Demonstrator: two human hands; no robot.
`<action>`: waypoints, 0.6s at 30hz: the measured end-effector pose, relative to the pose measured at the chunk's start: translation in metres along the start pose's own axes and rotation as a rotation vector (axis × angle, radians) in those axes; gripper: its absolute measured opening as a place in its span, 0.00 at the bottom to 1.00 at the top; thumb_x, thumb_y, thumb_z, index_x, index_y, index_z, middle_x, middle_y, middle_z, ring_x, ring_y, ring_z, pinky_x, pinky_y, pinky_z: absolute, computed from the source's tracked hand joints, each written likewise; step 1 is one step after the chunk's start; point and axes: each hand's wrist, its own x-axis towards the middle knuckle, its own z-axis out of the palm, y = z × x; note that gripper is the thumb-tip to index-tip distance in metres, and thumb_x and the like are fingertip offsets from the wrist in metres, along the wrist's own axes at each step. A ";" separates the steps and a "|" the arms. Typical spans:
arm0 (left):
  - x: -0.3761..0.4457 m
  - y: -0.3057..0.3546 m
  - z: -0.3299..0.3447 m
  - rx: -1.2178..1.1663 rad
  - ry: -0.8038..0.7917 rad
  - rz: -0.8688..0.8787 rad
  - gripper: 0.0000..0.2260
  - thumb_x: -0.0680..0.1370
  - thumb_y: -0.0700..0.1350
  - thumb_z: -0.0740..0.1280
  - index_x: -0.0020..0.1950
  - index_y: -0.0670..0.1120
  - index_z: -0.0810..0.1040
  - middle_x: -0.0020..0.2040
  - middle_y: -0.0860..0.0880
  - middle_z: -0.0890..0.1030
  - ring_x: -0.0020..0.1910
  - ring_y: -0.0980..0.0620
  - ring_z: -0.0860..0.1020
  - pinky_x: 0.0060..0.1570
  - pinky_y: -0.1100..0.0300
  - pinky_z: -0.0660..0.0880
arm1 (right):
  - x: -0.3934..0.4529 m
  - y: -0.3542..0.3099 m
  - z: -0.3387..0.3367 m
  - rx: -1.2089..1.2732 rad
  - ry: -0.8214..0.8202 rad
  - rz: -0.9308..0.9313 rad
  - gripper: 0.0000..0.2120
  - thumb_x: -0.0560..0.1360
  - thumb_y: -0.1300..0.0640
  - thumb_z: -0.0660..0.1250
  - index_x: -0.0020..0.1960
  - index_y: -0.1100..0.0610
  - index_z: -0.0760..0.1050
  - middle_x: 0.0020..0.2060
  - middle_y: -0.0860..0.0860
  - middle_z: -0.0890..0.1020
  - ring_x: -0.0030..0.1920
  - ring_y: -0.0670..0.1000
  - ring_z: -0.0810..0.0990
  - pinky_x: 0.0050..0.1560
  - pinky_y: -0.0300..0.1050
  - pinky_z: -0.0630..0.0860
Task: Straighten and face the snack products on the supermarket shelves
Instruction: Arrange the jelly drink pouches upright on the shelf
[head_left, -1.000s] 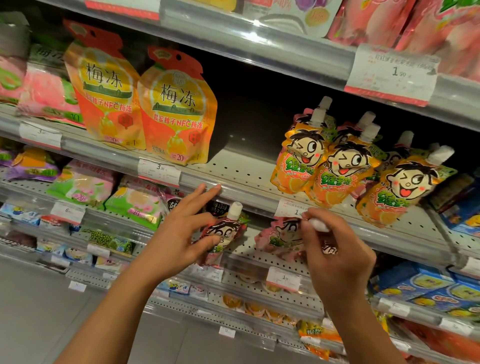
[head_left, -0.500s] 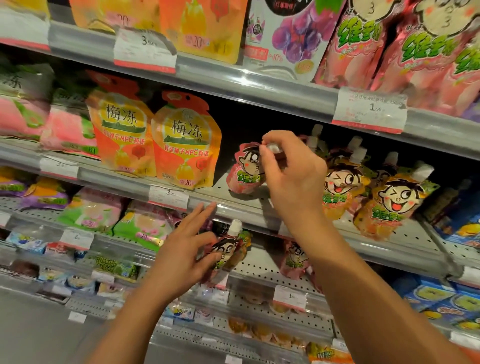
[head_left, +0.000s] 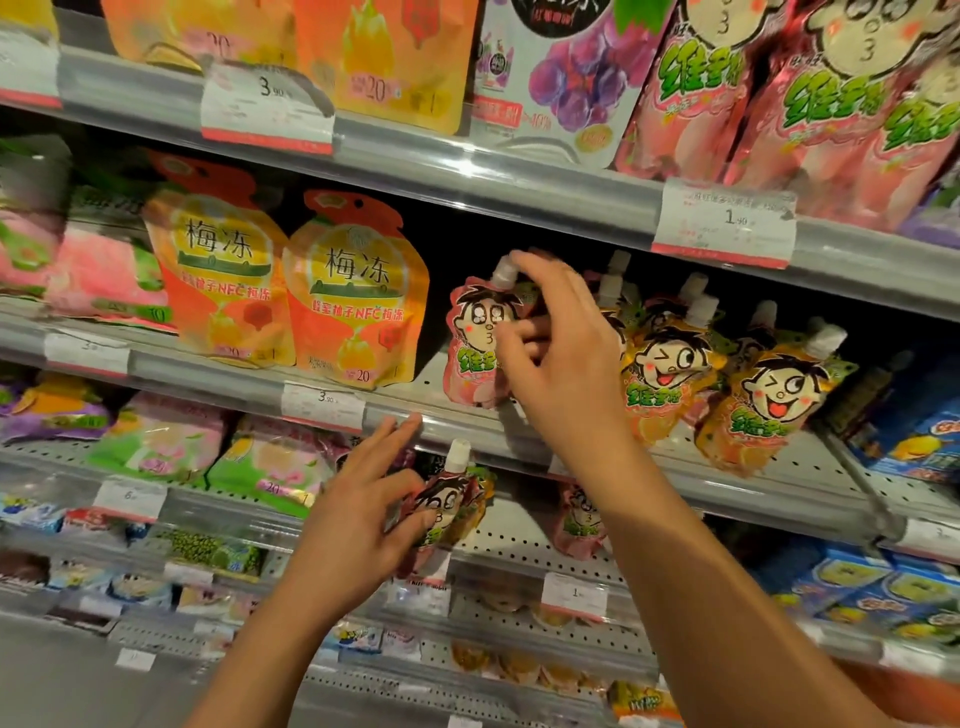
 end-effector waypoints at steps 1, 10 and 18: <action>0.001 0.001 0.000 -0.010 0.004 0.000 0.06 0.77 0.61 0.65 0.45 0.62 0.71 0.81 0.62 0.59 0.82 0.54 0.54 0.72 0.41 0.67 | -0.016 0.000 -0.005 0.044 0.037 0.006 0.18 0.79 0.63 0.67 0.68 0.55 0.75 0.60 0.49 0.77 0.40 0.45 0.80 0.41 0.34 0.78; 0.020 0.045 0.010 -0.016 -0.055 0.096 0.12 0.76 0.62 0.66 0.48 0.56 0.82 0.73 0.58 0.72 0.73 0.50 0.67 0.66 0.51 0.67 | -0.128 0.031 -0.032 0.080 -0.357 0.245 0.18 0.77 0.40 0.70 0.64 0.45 0.76 0.53 0.33 0.78 0.50 0.36 0.80 0.46 0.28 0.73; 0.055 0.115 0.024 -0.082 -0.274 0.184 0.16 0.76 0.63 0.62 0.59 0.59 0.82 0.57 0.64 0.81 0.56 0.63 0.79 0.55 0.55 0.78 | -0.146 0.066 -0.094 0.126 -0.310 0.408 0.07 0.76 0.52 0.75 0.52 0.44 0.81 0.41 0.33 0.83 0.42 0.38 0.82 0.39 0.31 0.73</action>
